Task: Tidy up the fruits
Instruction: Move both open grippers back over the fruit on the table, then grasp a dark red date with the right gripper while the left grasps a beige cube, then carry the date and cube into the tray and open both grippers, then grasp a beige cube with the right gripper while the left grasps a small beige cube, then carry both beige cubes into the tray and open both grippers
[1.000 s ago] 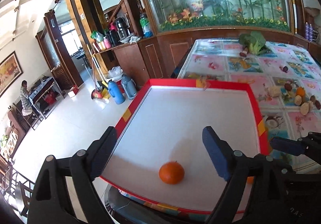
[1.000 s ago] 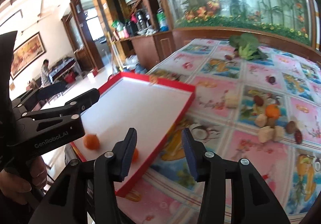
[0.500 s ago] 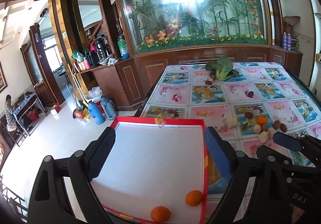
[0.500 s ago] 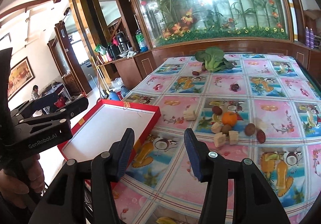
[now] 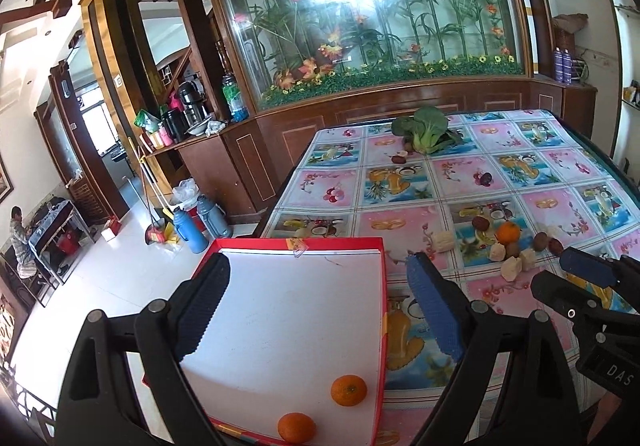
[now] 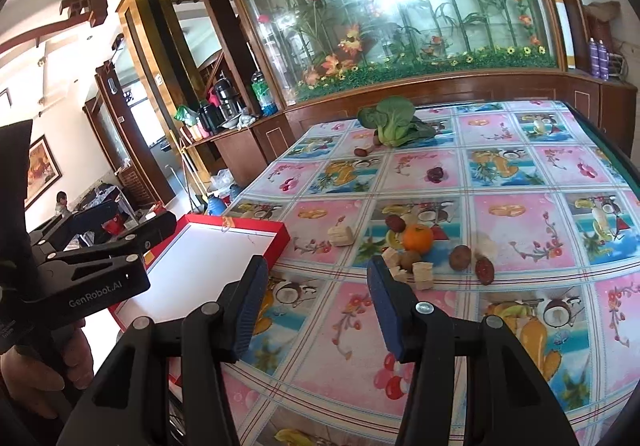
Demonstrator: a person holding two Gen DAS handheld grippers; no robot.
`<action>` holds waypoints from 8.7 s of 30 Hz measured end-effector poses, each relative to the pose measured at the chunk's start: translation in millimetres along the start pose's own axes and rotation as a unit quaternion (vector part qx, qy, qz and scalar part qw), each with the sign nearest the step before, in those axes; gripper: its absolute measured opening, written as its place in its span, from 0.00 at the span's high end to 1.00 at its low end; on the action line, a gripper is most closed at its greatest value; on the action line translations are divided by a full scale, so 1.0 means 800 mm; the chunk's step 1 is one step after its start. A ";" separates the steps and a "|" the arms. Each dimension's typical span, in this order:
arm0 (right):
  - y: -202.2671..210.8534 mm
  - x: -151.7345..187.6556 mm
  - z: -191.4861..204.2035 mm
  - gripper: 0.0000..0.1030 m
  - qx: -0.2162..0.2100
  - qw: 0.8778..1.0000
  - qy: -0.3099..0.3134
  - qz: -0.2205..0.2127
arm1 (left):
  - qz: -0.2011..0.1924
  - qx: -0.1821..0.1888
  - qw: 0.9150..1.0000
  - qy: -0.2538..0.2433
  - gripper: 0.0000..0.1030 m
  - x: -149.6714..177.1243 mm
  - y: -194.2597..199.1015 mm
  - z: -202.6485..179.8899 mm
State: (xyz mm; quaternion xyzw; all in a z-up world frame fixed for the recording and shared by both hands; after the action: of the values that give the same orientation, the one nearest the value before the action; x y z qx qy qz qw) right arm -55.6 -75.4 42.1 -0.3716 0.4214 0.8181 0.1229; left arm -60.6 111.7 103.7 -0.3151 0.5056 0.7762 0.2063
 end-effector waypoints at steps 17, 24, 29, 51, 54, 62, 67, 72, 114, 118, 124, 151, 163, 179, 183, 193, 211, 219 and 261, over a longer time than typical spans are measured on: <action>-0.004 0.009 -0.105 0.50 0.074 0.996 -0.018 0.036 | 0.016 0.014 0.999 -0.031 0.12 -0.010 -0.024 -0.051; -0.038 0.024 -0.174 0.50 0.124 0.986 -0.028 0.105 | 0.101 0.100 0.988 -0.060 0.12 0.029 -0.080 -0.103; -0.068 0.025 -0.177 0.51 0.131 0.983 -0.004 0.128 | 0.140 0.130 0.979 -0.066 0.12 0.040 -0.106 -0.134; -0.090 0.019 -0.178 0.83 0.125 0.984 -0.001 0.128 | 0.199 0.249 0.937 -0.144 0.48 0.042 -0.163 -0.271; -0.083 0.017 -0.178 0.83 0.120 0.986 -0.011 0.118 | 0.196 0.256 0.936 -0.145 0.57 0.038 -0.164 -0.276; -0.074 0.019 -0.140 0.83 0.061 0.991 -0.055 0.103 | 0.193 0.265 0.936 -0.125 0.71 0.041 -0.156 -0.262; -0.077 0.010 -0.059 0.83 0.020 0.996 -0.012 0.090 | 0.162 0.241 0.951 -0.109 0.71 0.035 -0.129 -0.223; -0.089 0.002 0.023 0.83 -0.011 0.995 0.041 0.085 | 0.117 0.198 0.970 -0.082 0.71 0.026 -0.100 -0.161; -0.141 0.068 0.140 0.57 -0.075 0.985 0.093 0.126 | 0.151 -0.026 0.987 0.056 0.21 0.157 -0.140 0.112; -0.124 0.060 0.104 0.57 -0.061 0.990 0.066 0.106 | 0.148 -0.015 0.987 0.055 0.21 0.156 -0.133 0.102; -0.101 0.057 0.039 0.57 -0.033 0.995 0.021 0.092 | 0.127 0.001 0.991 0.046 0.16 0.139 -0.115 0.076; -0.128 0.022 -0.117 0.77 0.068 0.986 -0.041 0.144 | 0.114 0.091 0.985 -0.096 0.12 0.066 -0.107 -0.117; -0.109 0.015 -0.152 0.78 0.033 0.983 -0.132 0.126 | 0.113 0.135 0.975 -0.137 0.12 0.038 -0.141 -0.185; -0.091 0.001 -0.160 0.78 0.020 0.982 -0.162 0.092 | 0.160 0.205 0.954 -0.149 0.46 0.014 -0.191 -0.264; -0.090 -0.002 -0.157 0.78 0.023 0.984 -0.153 0.085 | 0.170 0.236 0.948 -0.129 0.64 0.013 -0.191 -0.271; -0.086 -0.012 -0.140 0.78 0.044 0.992 -0.102 0.056 | 0.166 0.236 0.953 -0.092 0.77 0.019 -0.176 -0.253; -0.100 0.007 0.036 0.79 -0.023 0.998 0.012 0.064 | 0.046 0.141 0.989 0.014 0.77 0.047 -0.058 -0.033; -0.128 0.035 0.159 0.79 -0.093 0.987 0.082 0.102 | 0.071 0.082 0.991 0.081 0.77 0.092 -0.086 0.081; -0.151 0.057 0.147 0.69 -0.090 0.987 0.072 0.111 | 0.088 0.039 0.993 0.067 0.27 0.139 -0.097 0.112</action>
State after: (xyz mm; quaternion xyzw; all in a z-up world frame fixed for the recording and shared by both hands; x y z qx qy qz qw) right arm -84.5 85.6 -18.8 -0.3896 0.3926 0.8324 -0.0335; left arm -116.2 225.4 1.1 -0.3128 0.5738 0.7481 0.1148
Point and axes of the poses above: each gripper's, at about its wrist camera, not at the fingertips, and y roughly against the way its jaws point, z to its left, x to its underside, the point moved 9 cm from there along -y, roughly the way its jaws point, and after that the axes turned 10 degrees about z, right-handed, at the moved point
